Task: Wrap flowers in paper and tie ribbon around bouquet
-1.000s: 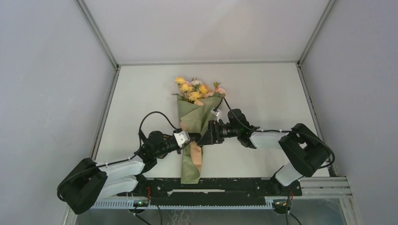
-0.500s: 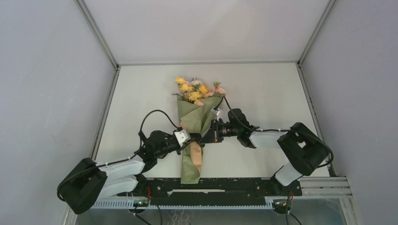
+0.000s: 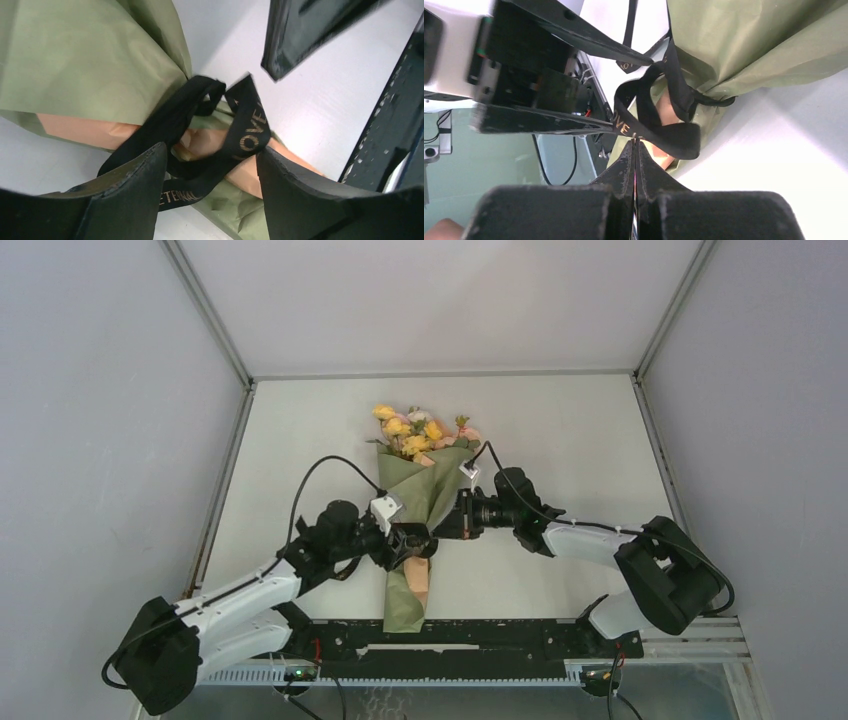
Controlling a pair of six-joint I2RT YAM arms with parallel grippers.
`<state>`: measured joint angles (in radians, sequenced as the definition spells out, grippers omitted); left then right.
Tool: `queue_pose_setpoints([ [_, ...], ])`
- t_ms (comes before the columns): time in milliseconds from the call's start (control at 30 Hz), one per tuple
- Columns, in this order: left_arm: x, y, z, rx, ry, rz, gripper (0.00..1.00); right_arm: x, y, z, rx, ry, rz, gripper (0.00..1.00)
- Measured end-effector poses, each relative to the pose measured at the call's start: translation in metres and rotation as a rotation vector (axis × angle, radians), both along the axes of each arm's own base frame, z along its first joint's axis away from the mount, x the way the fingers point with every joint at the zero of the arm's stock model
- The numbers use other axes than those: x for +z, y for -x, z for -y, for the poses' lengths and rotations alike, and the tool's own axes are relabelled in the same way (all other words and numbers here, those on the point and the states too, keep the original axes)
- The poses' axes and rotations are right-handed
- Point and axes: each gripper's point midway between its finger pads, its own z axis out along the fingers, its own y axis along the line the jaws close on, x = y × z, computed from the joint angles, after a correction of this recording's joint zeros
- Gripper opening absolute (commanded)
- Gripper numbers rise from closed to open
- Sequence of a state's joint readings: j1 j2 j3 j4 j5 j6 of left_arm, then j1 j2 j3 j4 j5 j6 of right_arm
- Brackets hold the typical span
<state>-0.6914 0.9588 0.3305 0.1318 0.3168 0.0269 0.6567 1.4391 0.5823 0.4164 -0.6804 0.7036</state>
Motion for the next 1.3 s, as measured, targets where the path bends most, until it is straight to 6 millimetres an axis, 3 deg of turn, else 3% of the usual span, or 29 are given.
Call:
queue_pose_setpoints([
  [133, 0.02, -0.01, -0.005, 0.099, 0.0, -0.091, 0.64, -0.004, -0.001, 0.002, -0.009, 0.019, 0.0, 0.0],
  [233, 0.017, -0.014, -0.02, 0.191, -0.026, -0.179, 0.62, -0.009, -0.003, 0.004, -0.026, 0.043, 0.005, 0.2],
  [333, -0.004, -0.011, -0.037, 0.259, -0.086, -0.286, 0.61, -0.017, -0.006, 0.01, -0.057, 0.087, 0.001, 0.44],
  [400, -0.012, -0.005, -0.042, 0.267, -0.111, -0.331, 0.61, -0.023, -0.007, 0.013, -0.074, 0.117, 0.001, 0.52],
  [567, -0.013, 0.001, -0.049, 0.268, -0.147, -0.345, 0.61, -0.034, -0.003, 0.012, -0.08, 0.17, 0.012, 0.54],
  [833, -0.022, 0.0, -0.08, 0.491, -0.213, -0.409, 0.65, -0.053, 0.002, 0.007, -0.066, 0.204, -0.018, 0.52],
  [933, -0.031, 0.0, -0.089, 0.563, -0.229, -0.446, 0.66, -0.054, 0.003, 0.007, -0.06, 0.206, -0.016, 0.52],
  [1100, -0.064, 0.009, -0.109, 0.682, -0.287, -0.55, 0.66, -0.056, 0.008, 0.006, -0.042, 0.216, -0.013, 0.51],
  [1300, -0.065, -0.008, -0.112, 0.778, -0.218, -0.557, 0.55, -0.055, 0.01, 0.002, -0.033, 0.207, -0.007, 0.48],
])
